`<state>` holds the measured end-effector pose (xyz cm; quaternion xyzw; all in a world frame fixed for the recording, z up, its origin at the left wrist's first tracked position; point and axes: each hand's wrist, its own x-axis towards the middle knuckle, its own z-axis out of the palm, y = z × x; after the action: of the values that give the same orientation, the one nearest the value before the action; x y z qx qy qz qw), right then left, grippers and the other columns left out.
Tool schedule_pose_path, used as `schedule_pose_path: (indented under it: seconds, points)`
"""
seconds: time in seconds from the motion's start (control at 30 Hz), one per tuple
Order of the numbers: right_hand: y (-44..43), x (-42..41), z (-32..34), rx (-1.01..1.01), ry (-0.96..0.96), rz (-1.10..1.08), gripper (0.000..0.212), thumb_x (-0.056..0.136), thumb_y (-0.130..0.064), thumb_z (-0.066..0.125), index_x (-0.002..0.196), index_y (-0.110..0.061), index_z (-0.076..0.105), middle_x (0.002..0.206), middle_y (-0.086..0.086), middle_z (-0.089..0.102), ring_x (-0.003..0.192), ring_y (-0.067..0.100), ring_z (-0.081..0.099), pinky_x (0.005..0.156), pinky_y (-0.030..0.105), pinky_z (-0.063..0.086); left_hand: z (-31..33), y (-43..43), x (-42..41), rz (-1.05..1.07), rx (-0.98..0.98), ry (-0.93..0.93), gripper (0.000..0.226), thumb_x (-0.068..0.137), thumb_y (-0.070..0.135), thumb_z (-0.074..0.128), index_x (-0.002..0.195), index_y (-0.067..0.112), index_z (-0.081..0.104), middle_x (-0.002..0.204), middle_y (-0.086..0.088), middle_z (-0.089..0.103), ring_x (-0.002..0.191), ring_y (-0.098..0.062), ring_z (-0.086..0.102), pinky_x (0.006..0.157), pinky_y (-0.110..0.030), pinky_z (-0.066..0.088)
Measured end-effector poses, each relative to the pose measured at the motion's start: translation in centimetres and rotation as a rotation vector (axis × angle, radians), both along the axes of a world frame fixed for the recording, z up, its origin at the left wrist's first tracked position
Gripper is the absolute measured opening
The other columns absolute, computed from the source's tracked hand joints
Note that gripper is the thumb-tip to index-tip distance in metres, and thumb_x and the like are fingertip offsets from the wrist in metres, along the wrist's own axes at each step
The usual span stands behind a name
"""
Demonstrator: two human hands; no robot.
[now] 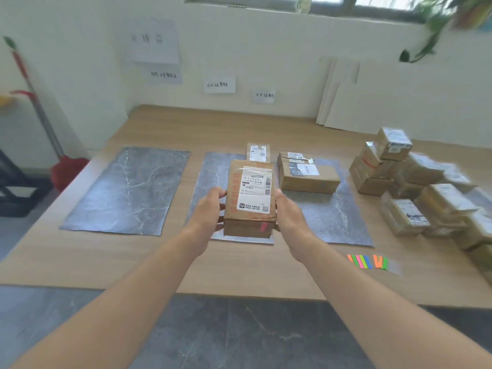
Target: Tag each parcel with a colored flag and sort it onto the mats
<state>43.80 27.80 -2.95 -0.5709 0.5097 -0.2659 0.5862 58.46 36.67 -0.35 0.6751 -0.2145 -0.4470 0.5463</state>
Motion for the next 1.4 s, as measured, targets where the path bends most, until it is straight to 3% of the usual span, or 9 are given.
schedule_pose_path:
  seconds: [0.23, 0.43, 0.53, 0.7, 0.77, 0.87, 1.1, 1.27, 1.4]
  points:
    - [1.7, 2.6, 3.7, -0.052, -0.011, 0.001, 0.050, 0.107, -0.051, 0.031, 0.114, -0.024, 0.073, 0.108, -0.004, 0.078, 0.107, 0.019, 0.069, 0.100, 0.037, 0.050, 3.1, 2.4, 2.4, 0.001, -0.050, -0.037, 0.041, 0.103, 0.047, 0.033, 0.123, 0.027, 0.063, 0.100, -0.001, 0.070, 0.090, -0.023, 0.067, 0.098, -0.042, 0.051]
    - [2.3, 5.3, 4.1, -0.032, 0.005, 0.043, 0.043, 0.108, -0.049, 0.031, 0.096, -0.031, 0.067, 0.112, -0.006, 0.076, 0.110, 0.016, 0.067, 0.105, 0.040, 0.048, 3.3, 2.9, 5.2, 0.035, -0.057, -0.049, 0.037, 0.102, 0.047, 0.036, 0.116, 0.028, 0.065, 0.100, -0.004, 0.071, 0.087, -0.023, 0.067, 0.090, -0.039, 0.052]
    - [1.4, 6.6, 3.7, -0.013, 0.017, 0.047, 0.044, 0.108, -0.050, 0.031, 0.109, -0.030, 0.069, 0.110, -0.008, 0.076, 0.108, 0.015, 0.068, 0.106, 0.042, 0.049, 3.0, 2.2, 6.3, 0.049, -0.045, -0.032, 0.038, 0.103, 0.045, 0.035, 0.119, 0.025, 0.063, 0.099, -0.004, 0.071, 0.087, -0.022, 0.067, 0.090, -0.039, 0.052]
    - [-1.6, 9.0, 2.4, 0.009, 0.012, 0.058, 0.041, 0.111, -0.040, 0.034, 0.100, -0.021, 0.069, 0.095, -0.012, 0.074, 0.102, 0.015, 0.069, 0.093, 0.034, 0.051, 1.9, -0.2, 8.7, 0.071, 0.011, -0.004, 0.038, 0.104, 0.045, 0.032, 0.120, 0.027, 0.062, 0.102, -0.003, 0.070, 0.093, -0.022, 0.067, 0.097, -0.043, 0.050]
    - [-3.1, 10.7, 1.5, 0.052, 0.019, 0.111, 0.045, 0.109, -0.046, 0.033, 0.110, -0.024, 0.072, 0.098, -0.008, 0.078, 0.098, 0.014, 0.071, 0.084, 0.030, 0.053, 1.3, -1.3, 10.1, 0.091, 0.038, 0.003, 0.035, 0.105, 0.046, 0.032, 0.109, 0.031, 0.064, 0.099, -0.001, 0.070, 0.091, -0.022, 0.066, 0.098, -0.043, 0.049]
    - [-5.6, 14.2, -0.2, 0.087, 0.009, 0.144, 0.044, 0.108, -0.046, 0.033, 0.100, -0.030, 0.073, 0.095, -0.008, 0.079, 0.093, 0.013, 0.072, 0.079, 0.028, 0.053, 0.3, -3.0, 12.7, 0.135, 0.061, 0.005, 0.030, 0.105, 0.043, 0.033, 0.099, 0.034, 0.062, 0.093, 0.001, 0.068, 0.085, -0.020, 0.065, 0.095, -0.040, 0.049]
    - [-10.6, 21.6, -3.3, 0.163, -0.022, 0.213, 0.044, 0.107, -0.051, 0.035, 0.103, -0.030, 0.073, 0.098, -0.009, 0.079, 0.097, 0.015, 0.073, 0.088, 0.032, 0.055, -1.6, -7.6, 19.3, 0.207, 0.140, -0.002, 0.043, 0.106, 0.045, 0.032, 0.126, 0.023, 0.062, 0.107, -0.006, 0.068, 0.097, -0.027, 0.066, 0.101, -0.045, 0.050]
    - [-12.7, 26.4, -3.8, 0.173, -0.001, 0.256, 0.039, 0.109, -0.045, 0.034, 0.103, -0.032, 0.070, 0.101, -0.008, 0.078, 0.091, 0.011, 0.072, 0.076, 0.026, 0.052, -2.7, -9.5, 24.0, 0.261, 0.172, 0.005, 0.043, 0.103, 0.049, 0.034, 0.127, 0.025, 0.061, 0.118, -0.006, 0.065, 0.101, -0.029, 0.068, 0.101, -0.046, 0.052]
    - [-13.8, 31.2, -5.3, 0.170, 0.061, 0.295, 0.039, 0.106, -0.049, 0.033, 0.117, -0.032, 0.066, 0.111, -0.009, 0.075, 0.100, 0.010, 0.070, 0.086, 0.030, 0.053, -4.4, -11.2, 29.0, 0.255, 0.187, 0.026, 0.041, 0.104, 0.044, 0.034, 0.125, 0.023, 0.062, 0.116, -0.002, 0.066, 0.105, -0.029, 0.067, 0.100, -0.045, 0.051]
